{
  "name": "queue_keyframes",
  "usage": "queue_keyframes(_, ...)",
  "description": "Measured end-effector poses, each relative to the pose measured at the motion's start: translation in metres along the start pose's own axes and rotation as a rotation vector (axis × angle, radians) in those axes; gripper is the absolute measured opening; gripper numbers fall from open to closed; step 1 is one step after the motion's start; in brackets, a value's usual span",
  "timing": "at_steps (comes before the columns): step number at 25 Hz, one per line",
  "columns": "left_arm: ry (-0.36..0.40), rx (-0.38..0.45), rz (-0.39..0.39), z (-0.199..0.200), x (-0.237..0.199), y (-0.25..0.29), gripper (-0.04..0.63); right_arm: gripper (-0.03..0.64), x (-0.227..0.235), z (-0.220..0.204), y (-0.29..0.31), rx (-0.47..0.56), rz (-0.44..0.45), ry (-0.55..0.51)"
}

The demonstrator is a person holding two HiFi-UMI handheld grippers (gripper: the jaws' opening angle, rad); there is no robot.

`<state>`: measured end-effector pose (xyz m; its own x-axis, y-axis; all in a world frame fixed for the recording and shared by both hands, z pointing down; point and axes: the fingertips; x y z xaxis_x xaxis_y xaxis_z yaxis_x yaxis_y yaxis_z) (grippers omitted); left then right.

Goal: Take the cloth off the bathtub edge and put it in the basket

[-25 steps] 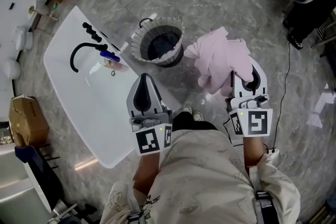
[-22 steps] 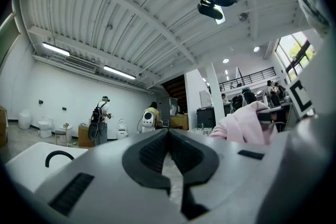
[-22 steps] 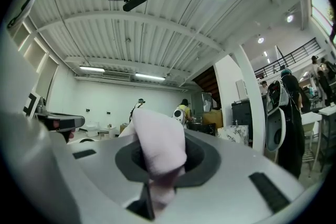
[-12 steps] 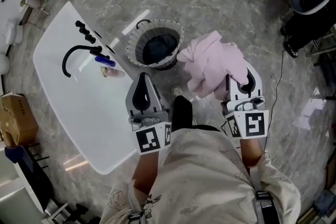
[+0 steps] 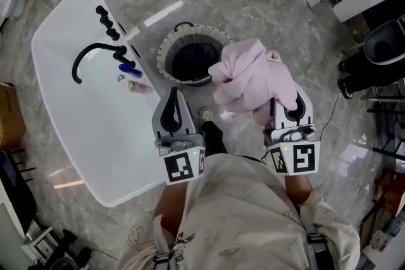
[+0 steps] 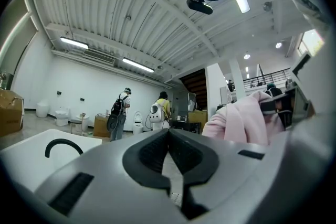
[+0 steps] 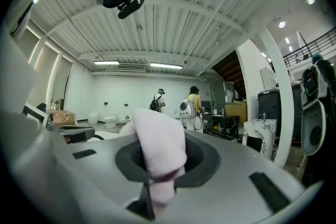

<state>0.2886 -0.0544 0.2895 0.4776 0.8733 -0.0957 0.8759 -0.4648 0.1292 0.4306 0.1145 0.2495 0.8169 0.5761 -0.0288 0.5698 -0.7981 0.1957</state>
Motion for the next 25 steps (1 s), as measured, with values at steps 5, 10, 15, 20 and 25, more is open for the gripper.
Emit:
queue_keyframes(5, -0.006, -0.002, 0.044, 0.007, -0.031, 0.023, 0.003, 0.048, -0.018, 0.009, 0.050, -0.016, 0.059, -0.004)
queue_keyframes(10, -0.021, -0.004, 0.078, 0.005, -0.060, 0.044, 0.003, 0.048, -0.040, 0.014, 0.094, -0.021, 0.109, -0.018)
queue_keyframes(15, -0.038, 0.005, 0.107, 0.012, -0.076, 0.061, 0.002, 0.048, -0.049, 0.030, 0.126, -0.005, 0.151, -0.039)
queue_keyframes(20, -0.020, 0.027, 0.152, 0.024, -0.086, 0.077, 0.002, 0.048, -0.052, 0.042, 0.156, 0.017, 0.197, -0.050)
queue_keyframes(25, 0.001, 0.033, 0.212, 0.033, -0.092, 0.097, 0.003, 0.048, -0.048, 0.042, 0.195, 0.007, 0.254, -0.046)
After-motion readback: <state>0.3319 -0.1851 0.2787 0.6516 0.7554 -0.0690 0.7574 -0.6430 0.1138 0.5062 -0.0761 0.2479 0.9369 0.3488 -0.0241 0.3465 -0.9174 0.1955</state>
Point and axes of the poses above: the fingertips, and each gripper's own axes: y forward along the fingers, x to its right, z out of its top, and after that the axes turned 7 degrees about -x, right-handed
